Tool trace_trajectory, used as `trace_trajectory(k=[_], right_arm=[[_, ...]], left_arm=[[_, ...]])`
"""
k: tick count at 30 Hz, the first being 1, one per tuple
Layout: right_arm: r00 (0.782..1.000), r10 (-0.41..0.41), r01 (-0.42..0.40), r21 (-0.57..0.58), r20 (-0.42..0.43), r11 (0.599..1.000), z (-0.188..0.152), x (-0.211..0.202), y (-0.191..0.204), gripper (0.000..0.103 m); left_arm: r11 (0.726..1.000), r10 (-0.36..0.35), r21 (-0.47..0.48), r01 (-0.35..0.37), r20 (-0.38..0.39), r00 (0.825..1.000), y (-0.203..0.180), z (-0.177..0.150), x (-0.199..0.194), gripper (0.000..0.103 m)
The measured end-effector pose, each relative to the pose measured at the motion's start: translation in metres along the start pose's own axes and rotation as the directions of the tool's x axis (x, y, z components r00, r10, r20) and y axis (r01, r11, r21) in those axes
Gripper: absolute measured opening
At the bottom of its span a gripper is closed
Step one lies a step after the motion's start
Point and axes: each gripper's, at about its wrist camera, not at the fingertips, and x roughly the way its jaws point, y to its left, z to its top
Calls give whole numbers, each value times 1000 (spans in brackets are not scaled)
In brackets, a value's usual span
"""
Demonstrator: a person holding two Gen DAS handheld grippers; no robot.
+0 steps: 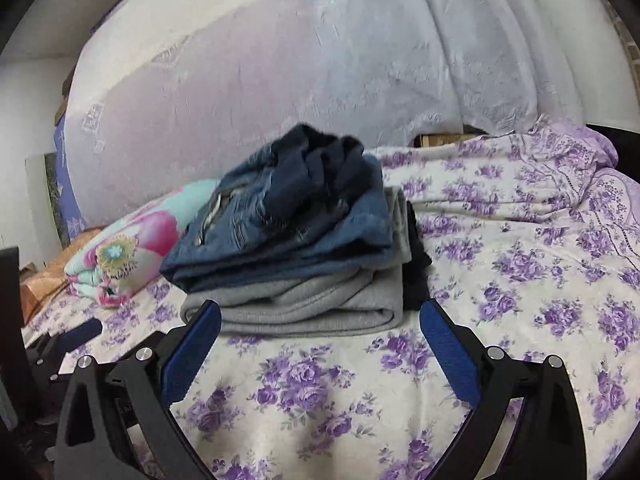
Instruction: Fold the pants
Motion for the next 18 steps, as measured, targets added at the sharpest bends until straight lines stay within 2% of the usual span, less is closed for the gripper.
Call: trace_trajectory(k=[6,15,18], right_arm=[[999,2,-6,-80,-51,997,-3,12,19,100],[999,0,5,-125,38,992,-1,-4,26,100],[995,2,11,-135,99,991,0,-15,28,100]], left_arm=[[999,8,45,-9,13,1000,-10,3,5,98],[999,24,39,-27,64,998,-7,4,-5,98],[999,28,21,-30,98,995,-3,5,-11,98]])
